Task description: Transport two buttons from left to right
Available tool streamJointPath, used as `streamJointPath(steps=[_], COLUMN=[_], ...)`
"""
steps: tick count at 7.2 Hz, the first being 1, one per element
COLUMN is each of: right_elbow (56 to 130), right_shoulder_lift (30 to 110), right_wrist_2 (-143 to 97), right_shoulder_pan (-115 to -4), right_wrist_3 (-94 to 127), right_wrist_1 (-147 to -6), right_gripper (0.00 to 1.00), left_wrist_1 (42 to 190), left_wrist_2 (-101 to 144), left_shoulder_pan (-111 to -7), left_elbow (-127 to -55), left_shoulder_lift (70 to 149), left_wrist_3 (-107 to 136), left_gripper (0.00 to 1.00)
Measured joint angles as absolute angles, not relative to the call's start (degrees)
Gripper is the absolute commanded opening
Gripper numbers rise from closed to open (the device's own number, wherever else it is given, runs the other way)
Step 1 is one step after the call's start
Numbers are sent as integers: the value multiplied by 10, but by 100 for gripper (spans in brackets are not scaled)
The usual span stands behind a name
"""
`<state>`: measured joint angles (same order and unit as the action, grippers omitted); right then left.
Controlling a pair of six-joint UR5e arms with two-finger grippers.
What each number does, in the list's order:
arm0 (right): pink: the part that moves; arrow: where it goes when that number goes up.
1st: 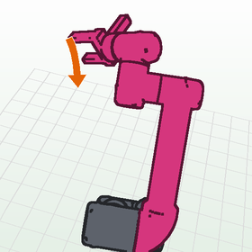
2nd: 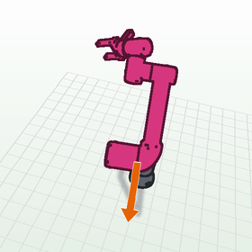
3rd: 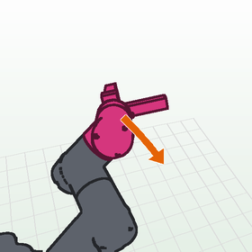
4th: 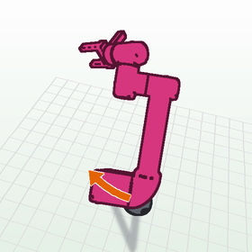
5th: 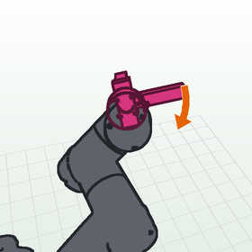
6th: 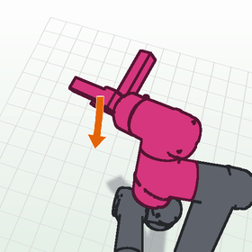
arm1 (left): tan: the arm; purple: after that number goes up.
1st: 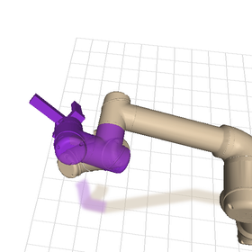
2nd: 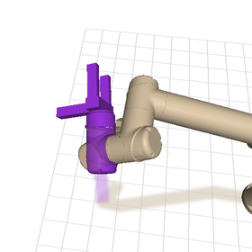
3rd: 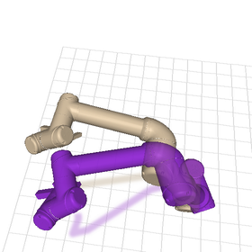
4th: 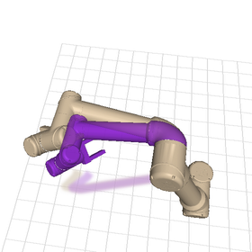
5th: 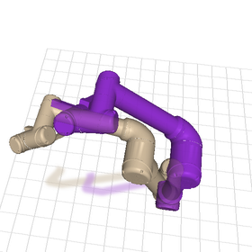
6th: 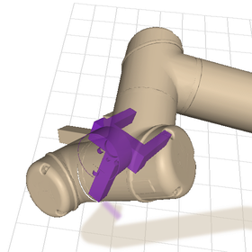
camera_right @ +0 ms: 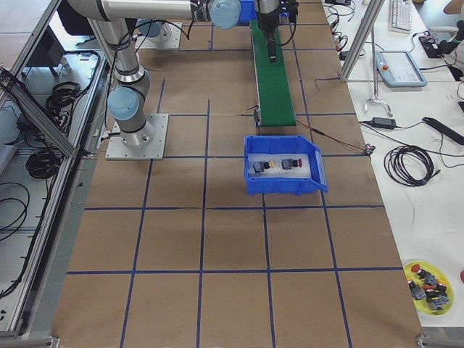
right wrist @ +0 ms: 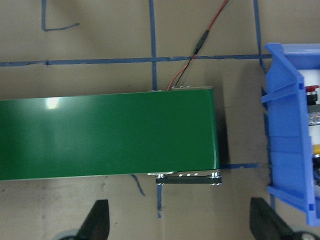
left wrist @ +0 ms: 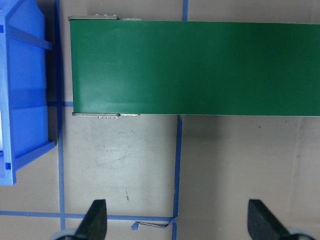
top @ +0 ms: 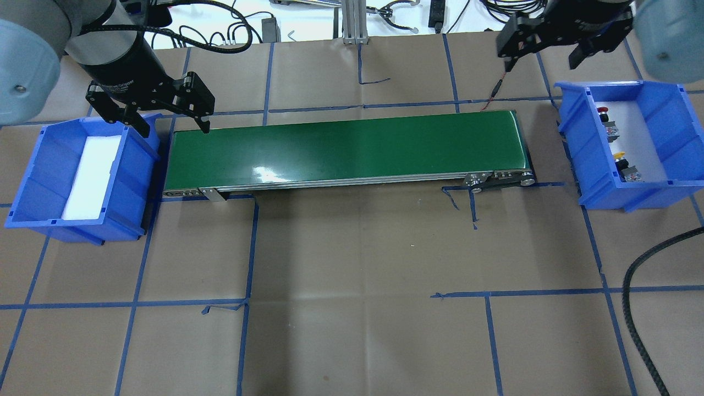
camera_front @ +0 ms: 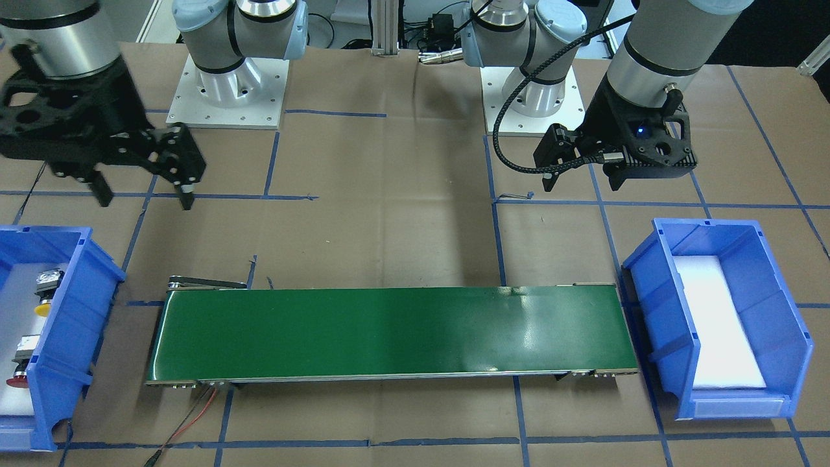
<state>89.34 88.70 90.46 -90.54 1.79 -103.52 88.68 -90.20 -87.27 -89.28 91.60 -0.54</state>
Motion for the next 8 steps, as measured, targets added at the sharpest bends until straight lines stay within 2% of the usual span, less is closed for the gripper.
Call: streamJointPath(steps=[2, 8], right_elbow=[926, 934], right_shoulder_lift=[899, 919], right_wrist_2=[906, 902], right_shoulder_pan=[-944, -948], right_wrist_3=[48, 51], right_wrist_1=[-1026, -984], right_gripper=[100, 100], left_wrist_1=[887, 887], left_wrist_2=[-902, -903], left_shoulder_pan=[-873, -873], left_elbow=[-893, -893], left_shoulder_lift=[916, 916], left_wrist_3=[-6, -7], left_gripper=[100, 100])
